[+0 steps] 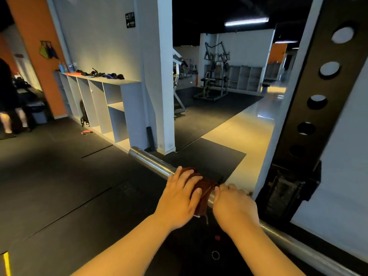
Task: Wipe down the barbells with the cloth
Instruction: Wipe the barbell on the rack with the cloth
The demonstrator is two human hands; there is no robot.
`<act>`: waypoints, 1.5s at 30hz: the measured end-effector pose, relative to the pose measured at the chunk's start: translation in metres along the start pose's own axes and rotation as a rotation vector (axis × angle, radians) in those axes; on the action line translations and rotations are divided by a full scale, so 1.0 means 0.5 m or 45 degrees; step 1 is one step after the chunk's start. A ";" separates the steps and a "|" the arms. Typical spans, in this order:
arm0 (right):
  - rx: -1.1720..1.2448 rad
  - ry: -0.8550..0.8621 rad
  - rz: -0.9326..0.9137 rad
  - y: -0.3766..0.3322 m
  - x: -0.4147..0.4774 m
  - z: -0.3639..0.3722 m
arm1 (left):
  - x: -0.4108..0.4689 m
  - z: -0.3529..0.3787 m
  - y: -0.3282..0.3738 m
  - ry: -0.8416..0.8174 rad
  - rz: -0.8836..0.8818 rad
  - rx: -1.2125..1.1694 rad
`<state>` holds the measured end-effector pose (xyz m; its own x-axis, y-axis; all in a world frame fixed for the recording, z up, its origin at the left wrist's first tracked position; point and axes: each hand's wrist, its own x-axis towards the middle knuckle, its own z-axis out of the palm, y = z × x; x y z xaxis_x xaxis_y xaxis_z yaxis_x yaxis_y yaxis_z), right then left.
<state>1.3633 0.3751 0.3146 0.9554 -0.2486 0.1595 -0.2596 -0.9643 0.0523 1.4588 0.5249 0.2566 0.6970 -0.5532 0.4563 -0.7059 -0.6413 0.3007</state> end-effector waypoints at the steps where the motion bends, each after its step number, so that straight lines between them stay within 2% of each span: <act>1: -0.014 0.004 -0.004 0.000 -0.001 0.001 | 0.009 -0.008 -0.020 -0.002 -0.020 0.015; 4: -0.058 -0.040 0.004 -0.004 -0.002 0.011 | 0.035 -0.026 -0.073 -0.047 0.012 0.229; 6: -0.107 -0.078 0.013 -0.006 0.001 0.012 | 0.047 -0.012 -0.086 -0.179 0.081 0.460; 9: -0.178 -0.102 0.048 -0.013 0.000 0.000 | 0.040 0.037 -0.086 -0.339 0.043 0.504; 12: -0.262 -0.136 0.109 -0.031 -0.001 -0.019 | 0.028 0.045 -0.095 -0.284 0.170 0.409; 14: -0.302 -0.150 0.138 -0.051 0.010 -0.022 | 0.031 0.010 -0.105 -0.188 0.199 0.162; 16: -0.287 -0.126 0.174 -0.076 0.023 -0.016 | 0.044 -0.021 -0.132 -0.141 0.231 0.046; 18: -0.287 -0.088 0.219 -0.093 0.038 -0.009 | 0.066 -0.034 -0.180 -0.112 0.218 0.064; 21: -0.359 -0.133 0.243 -0.093 0.054 0.006 | 0.092 -0.043 -0.241 -0.061 0.048 0.057; 25: -0.436 -0.122 0.268 -0.087 0.061 0.026 | 0.081 -0.037 -0.194 -0.061 -0.075 0.032; 28: -0.450 -0.030 0.338 -0.094 0.069 0.039 | 0.058 -0.023 -0.157 -0.096 0.056 -0.021; 31: -0.455 0.071 0.350 -0.122 0.088 0.060 | 0.062 -0.025 -0.209 -0.107 0.233 0.028; 33: -0.409 0.021 0.329 -0.145 0.102 0.068 | 0.077 -0.032 -0.267 -0.074 0.226 0.013; 36: -0.396 0.010 0.338 -0.156 0.108 0.064 | 0.091 -0.039 -0.316 -0.006 0.062 -0.021; 41: -0.446 -0.016 0.345 -0.156 0.110 0.058 | 0.082 -0.022 -0.219 -0.007 -0.100 -0.046; 45: -0.408 -0.017 0.351 -0.154 0.114 0.051 | 0.063 -0.013 -0.169 -0.058 0.073 -0.003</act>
<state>1.4416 0.4329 0.2944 0.8451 -0.4966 0.1980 -0.5346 -0.7847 0.3136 1.5397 0.5650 0.2510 0.6601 -0.6128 0.4344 -0.7453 -0.6063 0.2772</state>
